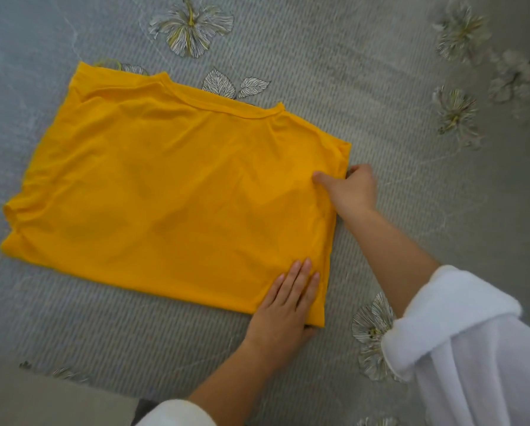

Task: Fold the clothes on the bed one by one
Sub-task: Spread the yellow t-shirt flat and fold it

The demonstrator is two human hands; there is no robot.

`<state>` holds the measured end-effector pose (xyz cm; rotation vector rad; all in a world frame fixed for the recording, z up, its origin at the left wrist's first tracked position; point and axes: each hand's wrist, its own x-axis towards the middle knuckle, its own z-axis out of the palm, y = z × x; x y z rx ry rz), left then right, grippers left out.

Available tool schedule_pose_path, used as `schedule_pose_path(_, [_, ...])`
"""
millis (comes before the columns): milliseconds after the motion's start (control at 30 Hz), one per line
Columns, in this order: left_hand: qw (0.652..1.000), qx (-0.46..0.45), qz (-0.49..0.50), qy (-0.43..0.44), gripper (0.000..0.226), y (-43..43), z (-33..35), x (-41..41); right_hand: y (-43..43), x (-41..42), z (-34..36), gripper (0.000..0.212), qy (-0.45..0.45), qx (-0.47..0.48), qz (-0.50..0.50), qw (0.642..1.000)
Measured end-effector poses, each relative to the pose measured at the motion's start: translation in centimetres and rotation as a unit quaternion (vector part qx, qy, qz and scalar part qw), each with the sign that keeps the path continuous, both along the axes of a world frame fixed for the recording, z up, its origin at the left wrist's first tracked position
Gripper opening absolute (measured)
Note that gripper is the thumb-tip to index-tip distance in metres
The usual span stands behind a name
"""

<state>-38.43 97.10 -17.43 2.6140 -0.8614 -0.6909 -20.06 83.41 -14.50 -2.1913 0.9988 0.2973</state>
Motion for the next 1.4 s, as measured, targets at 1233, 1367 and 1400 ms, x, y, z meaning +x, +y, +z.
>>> schedule_pose_path(1233, [0.530,-0.292,0.736,0.305,0.027,26.3,3.0,4.8,19.8,3.9,-0.2,0.030,0.015,0.055,0.027,0.998])
schedule_pose_path(1367, [0.549,-0.319,0.726,0.265,0.009,24.4,3.5,5.9,18.1,3.1,0.1,0.024,0.045,0.063,0.095,0.992])
schedule_pose_path(1400, [0.539,-0.334,0.735,0.241,0.005,24.4,3.7,6.1,17.6,2.8,0.7,0.024,0.071,0.074,0.103,0.989])
